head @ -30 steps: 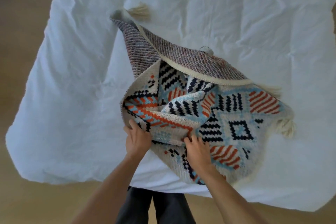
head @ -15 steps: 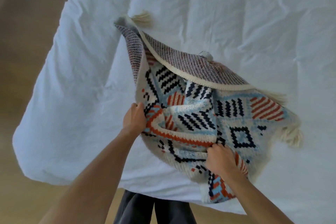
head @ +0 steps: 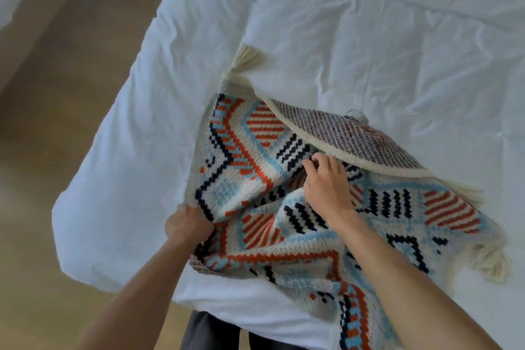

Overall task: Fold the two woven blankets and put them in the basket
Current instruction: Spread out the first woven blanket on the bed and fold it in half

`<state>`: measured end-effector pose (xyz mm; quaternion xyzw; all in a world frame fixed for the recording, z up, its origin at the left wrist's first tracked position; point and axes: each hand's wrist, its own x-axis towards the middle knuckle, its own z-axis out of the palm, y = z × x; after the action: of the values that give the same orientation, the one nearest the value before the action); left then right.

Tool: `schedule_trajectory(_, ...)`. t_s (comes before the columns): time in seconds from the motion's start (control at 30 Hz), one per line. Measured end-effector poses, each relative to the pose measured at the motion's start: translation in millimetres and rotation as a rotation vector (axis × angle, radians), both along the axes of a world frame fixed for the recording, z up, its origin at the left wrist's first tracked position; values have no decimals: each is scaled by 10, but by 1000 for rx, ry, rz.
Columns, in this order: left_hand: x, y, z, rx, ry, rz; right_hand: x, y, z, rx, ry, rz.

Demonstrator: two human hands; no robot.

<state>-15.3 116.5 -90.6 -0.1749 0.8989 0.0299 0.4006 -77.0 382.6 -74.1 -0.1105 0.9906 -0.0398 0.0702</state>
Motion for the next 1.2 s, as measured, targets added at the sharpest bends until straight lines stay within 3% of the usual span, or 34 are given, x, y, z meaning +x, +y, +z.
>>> schedule_trajectory(0.2, -664, -25, -164, 65, 226, -133, -566, -101, -2, 194, -99, -207)
schedule_trajectory(0.37, -1035, -41, -252, 153, 329, -213, -717, -131, -19, 382, -169, -198)
schedule_trajectory(0.47, -1250, 1, -262, 207, 467, -280, -582, -219, -37, 294, -103, -137)
schedule_trajectory(0.6, -1445, 230, -260, 329, 630, -590, -71, -329, -117, 65, -55, -102)
schedule_trajectory(0.83, -1539, 750, -185, 348, 625, -948, 21, -282, -24, -255, -46, -138)
schedule_trajectory(0.9, -1593, 868, -111, 293, 479, -1019, -94, -242, -10, -226, -29, -116)
schedule_trajectory(1.0, -1707, 884, -33, 221, 353, -901, -256, -89, -38, -103, -13, -207)
schedule_trajectory(1.2, -2127, 573, 57, 36, 433, -704, -487, 436, 3, 126, 0, -381)
